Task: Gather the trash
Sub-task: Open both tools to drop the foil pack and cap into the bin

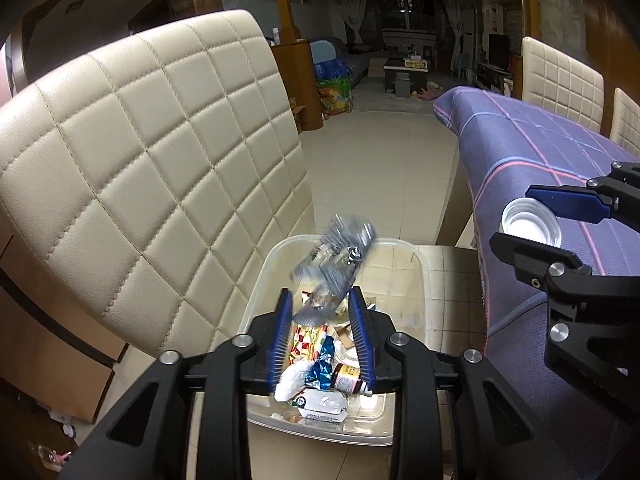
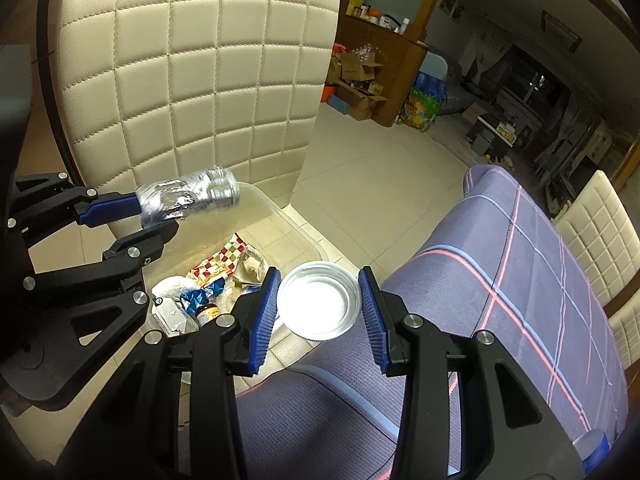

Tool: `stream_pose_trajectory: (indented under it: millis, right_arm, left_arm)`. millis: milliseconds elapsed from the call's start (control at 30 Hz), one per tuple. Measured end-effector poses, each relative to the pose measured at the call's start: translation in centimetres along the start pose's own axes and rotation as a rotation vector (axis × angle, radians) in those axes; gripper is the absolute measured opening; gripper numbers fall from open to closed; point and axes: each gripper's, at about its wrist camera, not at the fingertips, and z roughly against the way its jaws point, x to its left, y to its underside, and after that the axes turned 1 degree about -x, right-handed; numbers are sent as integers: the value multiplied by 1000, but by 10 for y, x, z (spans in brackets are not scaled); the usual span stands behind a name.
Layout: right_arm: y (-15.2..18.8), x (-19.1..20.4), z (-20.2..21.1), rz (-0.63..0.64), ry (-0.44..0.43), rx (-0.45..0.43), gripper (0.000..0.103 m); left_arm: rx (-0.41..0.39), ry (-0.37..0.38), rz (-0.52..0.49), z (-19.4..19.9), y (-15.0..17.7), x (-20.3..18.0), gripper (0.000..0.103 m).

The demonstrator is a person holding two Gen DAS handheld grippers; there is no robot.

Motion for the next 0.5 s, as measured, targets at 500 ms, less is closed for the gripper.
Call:
stream_pose_trajectory:
  millis: [500]
  right_arm:
    - [-4,15,-8,18,-16,13,41]
  left_arm:
    - [21,-42,43,-2,17,20,76]
